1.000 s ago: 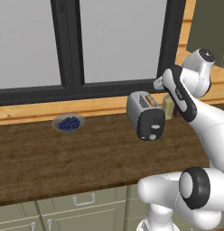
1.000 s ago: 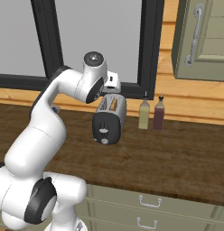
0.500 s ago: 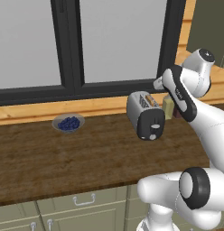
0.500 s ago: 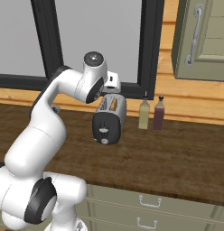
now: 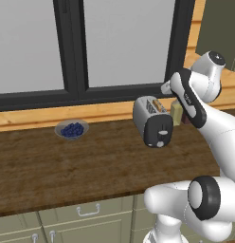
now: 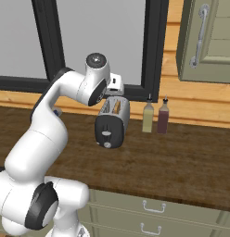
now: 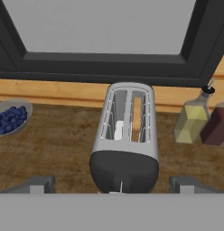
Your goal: Start the toaster. Once the lever pops up, take the bread to the plate on the dining counter.
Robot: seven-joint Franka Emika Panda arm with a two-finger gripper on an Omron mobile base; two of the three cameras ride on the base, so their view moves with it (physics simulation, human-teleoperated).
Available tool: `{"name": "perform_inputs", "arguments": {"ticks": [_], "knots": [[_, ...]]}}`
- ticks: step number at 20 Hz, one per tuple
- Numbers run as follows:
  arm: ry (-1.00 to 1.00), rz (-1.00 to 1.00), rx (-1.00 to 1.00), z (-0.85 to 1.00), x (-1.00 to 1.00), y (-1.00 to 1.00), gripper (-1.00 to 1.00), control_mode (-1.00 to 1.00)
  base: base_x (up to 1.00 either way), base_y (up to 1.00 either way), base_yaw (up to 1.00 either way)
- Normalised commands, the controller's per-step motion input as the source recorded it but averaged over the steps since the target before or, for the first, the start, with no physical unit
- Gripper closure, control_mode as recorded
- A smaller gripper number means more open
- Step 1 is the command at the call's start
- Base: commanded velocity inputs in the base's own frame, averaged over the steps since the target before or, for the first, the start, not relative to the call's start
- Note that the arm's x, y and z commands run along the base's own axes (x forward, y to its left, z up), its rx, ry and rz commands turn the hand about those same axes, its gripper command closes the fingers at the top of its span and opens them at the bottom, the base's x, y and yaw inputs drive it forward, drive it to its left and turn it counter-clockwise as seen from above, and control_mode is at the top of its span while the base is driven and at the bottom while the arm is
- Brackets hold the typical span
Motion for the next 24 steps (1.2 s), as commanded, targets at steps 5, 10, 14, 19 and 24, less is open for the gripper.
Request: {"name": "perform_inputs", "arguments": {"ticks": [5,10,14,19,24], "knots": [[0.00,0.00,0.00,0.00,0.00,0.00,-1.00,-1.00,0.00,0.00,0.00],[0.00,0.00,0.00,0.00,0.00,0.00,-1.00,-1.00,0.00,0.00,0.00],[0.00,0.00,0.00,0.00,0.00,0.00,-1.00,-1.00,0.00,0.00,0.00],[0.00,0.00,0.00,0.00,0.00,0.00,-1.00,-1.00,0.00,0.00,0.00],[0.00,0.00,0.00,0.00,0.00,0.00,-1.00,-1.00,0.00,0.00,0.00]]}}
